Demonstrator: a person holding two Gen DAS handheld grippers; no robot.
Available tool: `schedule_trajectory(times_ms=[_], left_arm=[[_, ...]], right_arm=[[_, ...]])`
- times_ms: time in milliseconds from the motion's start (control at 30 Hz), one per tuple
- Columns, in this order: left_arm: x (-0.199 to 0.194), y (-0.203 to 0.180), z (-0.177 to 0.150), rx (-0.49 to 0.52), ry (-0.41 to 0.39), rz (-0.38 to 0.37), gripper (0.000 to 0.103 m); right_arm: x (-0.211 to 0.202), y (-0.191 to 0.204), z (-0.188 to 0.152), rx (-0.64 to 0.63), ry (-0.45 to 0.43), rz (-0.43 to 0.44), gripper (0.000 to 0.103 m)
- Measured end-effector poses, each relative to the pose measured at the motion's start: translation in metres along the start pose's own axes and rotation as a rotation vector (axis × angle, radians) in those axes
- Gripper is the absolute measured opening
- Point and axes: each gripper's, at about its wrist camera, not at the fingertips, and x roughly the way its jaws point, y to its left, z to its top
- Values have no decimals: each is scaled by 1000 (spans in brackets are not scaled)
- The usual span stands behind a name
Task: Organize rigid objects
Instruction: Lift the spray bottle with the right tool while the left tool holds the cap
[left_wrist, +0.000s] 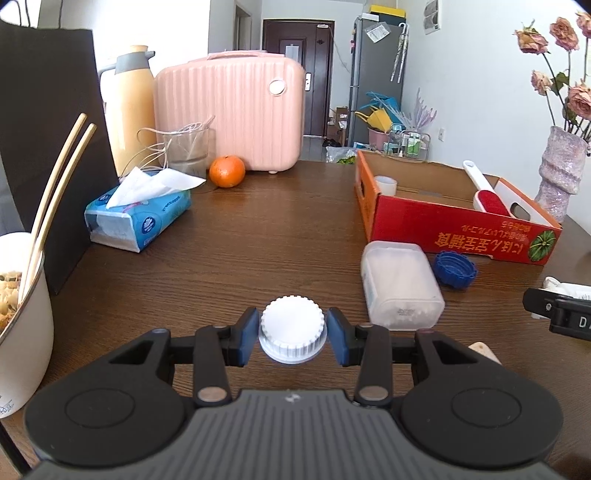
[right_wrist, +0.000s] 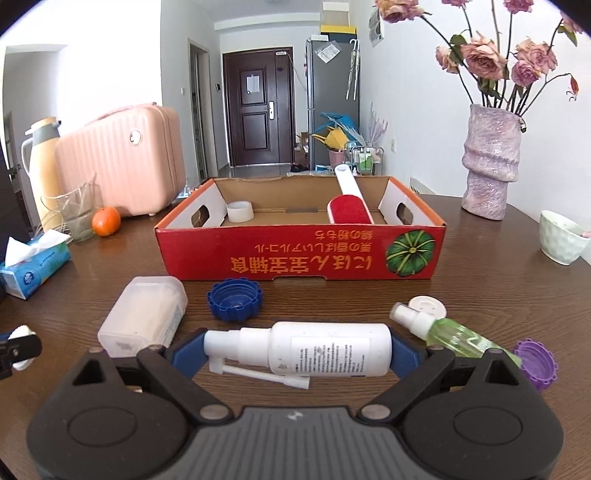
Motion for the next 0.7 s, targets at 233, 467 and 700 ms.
schedule_trajectory(times_ms=[233,467,700], left_arm=[[-9,-21,4,31,-16,-11,41],[-14,-47,11,64,-29,-29,41],[-14,-73,22,87,-43,-51,41]], right_arm=[[-16,-17,-2,7,-34,13,97],[-25,-33,1,3,-65,15,97],[-30,-42,9,-31,-86,14,97]])
